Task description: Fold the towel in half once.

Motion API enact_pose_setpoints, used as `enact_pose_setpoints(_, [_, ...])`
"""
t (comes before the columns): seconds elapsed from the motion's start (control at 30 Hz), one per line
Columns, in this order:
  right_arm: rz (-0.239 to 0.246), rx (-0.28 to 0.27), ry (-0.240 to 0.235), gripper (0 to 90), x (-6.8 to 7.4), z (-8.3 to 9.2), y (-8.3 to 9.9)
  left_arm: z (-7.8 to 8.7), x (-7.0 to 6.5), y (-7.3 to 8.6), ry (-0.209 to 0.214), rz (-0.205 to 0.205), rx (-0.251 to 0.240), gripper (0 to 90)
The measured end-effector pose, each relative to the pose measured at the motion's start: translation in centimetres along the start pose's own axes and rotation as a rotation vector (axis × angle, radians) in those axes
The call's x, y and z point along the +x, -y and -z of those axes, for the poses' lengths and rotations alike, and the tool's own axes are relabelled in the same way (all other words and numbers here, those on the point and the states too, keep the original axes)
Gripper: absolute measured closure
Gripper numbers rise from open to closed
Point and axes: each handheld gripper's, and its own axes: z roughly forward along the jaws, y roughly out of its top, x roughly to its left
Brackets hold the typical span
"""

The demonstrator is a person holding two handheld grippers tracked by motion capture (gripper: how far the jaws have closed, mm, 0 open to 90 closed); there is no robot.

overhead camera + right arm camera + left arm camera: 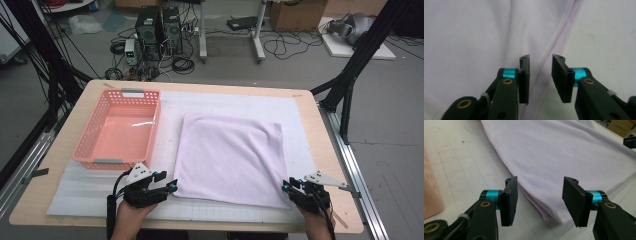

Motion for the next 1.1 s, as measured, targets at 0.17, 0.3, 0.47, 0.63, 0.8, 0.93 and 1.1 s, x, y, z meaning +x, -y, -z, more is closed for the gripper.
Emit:
enact_pose_setpoints(0.17, [0.109, 0.051, 0.031, 87.0, 0.8, -0.8, -0.4, -0.6, 0.2, 0.0, -0.002, -0.016, 0.002, 45.6])
enact_pose_setpoints(0.3, [0.076, 0.058, 0.106, 87.5, -0.2, 0.9, -0.4, -1.0, 0.1, -0.1, -0.001, -0.011, 0.000, 45.2])
enact_pose_setpoints(0.47, [0.054, 0.058, 0.072, 66.6, -0.2, 1.1, 0.3, -1.5, 0.1, -0.3, 0.009, 0.013, 0.020, 44.2])
enact_pose_setpoints(0.63, [-0.033, 0.019, 0.034, 61.4, -0.8, 1.9, 0.4, -2.3, 0.4, -0.1, -0.002, 0.037, 0.094, 44.0])
enact_pose_setpoints(0.8, [0.003, 0.081, 0.017, 58.4, 0.3, 1.2, 1.1, -2.5, 0.2, 0.4, 0.030, 0.056, 0.158, 49.6])
enact_pose_setpoints(0.93, [-0.022, 0.095, 0.028, 63.3, 0.6, 1.3, 1.0, -1.9, -0.3, 0.8, 0.053, 0.048, 0.174, 61.4])
enact_pose_setpoints(1.1, [0.018, 0.140, 0.009, 60.9, 1.5, 2.2, 1.3, -1.6, -0.5, 1.2, 0.052, 0.051, 0.166, 63.0])
